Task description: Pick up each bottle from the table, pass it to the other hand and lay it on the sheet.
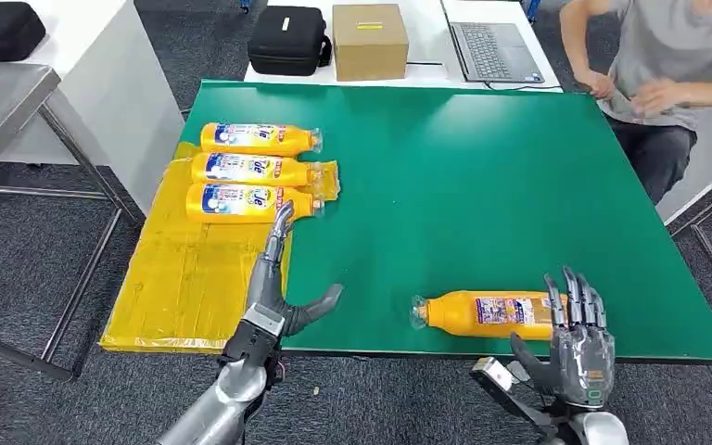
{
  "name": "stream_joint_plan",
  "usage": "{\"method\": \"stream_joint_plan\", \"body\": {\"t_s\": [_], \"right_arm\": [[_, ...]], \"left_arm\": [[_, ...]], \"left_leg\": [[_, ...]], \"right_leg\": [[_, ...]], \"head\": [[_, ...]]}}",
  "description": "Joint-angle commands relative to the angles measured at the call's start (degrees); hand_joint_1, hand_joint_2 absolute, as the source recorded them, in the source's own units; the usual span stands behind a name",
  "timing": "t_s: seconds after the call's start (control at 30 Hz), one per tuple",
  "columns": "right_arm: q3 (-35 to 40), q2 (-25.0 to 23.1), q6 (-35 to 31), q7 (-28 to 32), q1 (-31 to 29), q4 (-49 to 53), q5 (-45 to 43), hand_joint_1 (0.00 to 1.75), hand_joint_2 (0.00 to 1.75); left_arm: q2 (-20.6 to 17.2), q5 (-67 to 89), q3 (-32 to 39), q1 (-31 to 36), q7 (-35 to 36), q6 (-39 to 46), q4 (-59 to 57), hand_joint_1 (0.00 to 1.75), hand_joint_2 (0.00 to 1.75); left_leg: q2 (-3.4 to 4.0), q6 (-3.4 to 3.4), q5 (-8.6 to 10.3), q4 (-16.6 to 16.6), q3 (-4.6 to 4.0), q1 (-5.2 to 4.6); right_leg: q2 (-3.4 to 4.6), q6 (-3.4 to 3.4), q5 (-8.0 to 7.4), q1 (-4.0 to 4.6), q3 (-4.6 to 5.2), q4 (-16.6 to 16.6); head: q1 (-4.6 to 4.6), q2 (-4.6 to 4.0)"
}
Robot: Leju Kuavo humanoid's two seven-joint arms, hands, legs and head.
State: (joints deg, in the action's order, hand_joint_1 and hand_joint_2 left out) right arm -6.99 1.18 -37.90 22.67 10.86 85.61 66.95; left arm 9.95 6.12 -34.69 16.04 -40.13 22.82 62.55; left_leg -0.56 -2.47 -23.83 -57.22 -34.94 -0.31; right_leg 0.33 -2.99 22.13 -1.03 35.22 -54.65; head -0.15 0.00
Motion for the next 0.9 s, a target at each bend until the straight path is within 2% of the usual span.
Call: {"method": "stream_joint_plan", "body": {"t_s": [0.03, 0.33, 0.5, 0.8, 0.9], "right_arm": [[-0.97, 2.55, 2.22, -2.41, -0.64, -4.62, 1.79, 0.00, 1.75], [-1.24, 2.89, 3.52, -3.28, -1.40, -5.33, 2.41, 0.00, 1.75], [-0.82, 4.79, 5.75, -3.21, -3.66, -9.89, 2.47, 0.00, 1.75], [2.55, 6.64, 5.34, -2.83, -7.24, -17.15, 3.59, 0.00, 1.75], [3.32, 7.16, 5.65, -6.76, -9.61, -21.17, 7.16, 0.00, 1.75]], "left_arm": [[0.42, 0.46, 0.73, 1.61, 0.13, 0.22, -3.67, 0.00, 1.75], [0.55, 0.25, 1.03, 1.42, 0.13, -0.04, -3.73, 0.00, 1.75], [1.08, -0.02, 1.16, 1.78, 0.13, -1.18, -4.48, 0.00, 1.75], [1.42, -0.20, 0.71, 2.23, 0.13, -1.05, -5.61, 0.00, 1.75], [1.03, -0.58, 0.95, 1.80, 0.13, -1.17, -5.48, 0.00, 1.75]], "left_leg": [[0.02, 0.12, -0.09, 0.04, 0.25, 0.06], [0.08, 0.10, -0.09, 0.05, 0.23, 0.06], [0.13, 0.13, -0.14, 0.03, 0.32, 0.08], [0.13, 0.12, -0.09, 0.06, 0.27, 0.06], [0.18, 0.13, -0.11, 0.04, 0.29, 0.08]], "right_leg": [[-0.04, 0.11, 0.09, 0.07, -0.26, 0.04], [0.02, 0.09, 0.07, 0.07, -0.22, 0.05], [0.06, 0.12, 0.10, 0.09, -0.31, 0.05], [0.08, 0.10, 0.05, 0.08, -0.26, 0.07], [0.12, 0.11, 0.04, 0.09, -0.27, 0.07]], "head": [[0.02, 0.02], [0.02, 0.02], [0.00, 0.02], [0.00, 0.02], [0.00, 0.02]]}}
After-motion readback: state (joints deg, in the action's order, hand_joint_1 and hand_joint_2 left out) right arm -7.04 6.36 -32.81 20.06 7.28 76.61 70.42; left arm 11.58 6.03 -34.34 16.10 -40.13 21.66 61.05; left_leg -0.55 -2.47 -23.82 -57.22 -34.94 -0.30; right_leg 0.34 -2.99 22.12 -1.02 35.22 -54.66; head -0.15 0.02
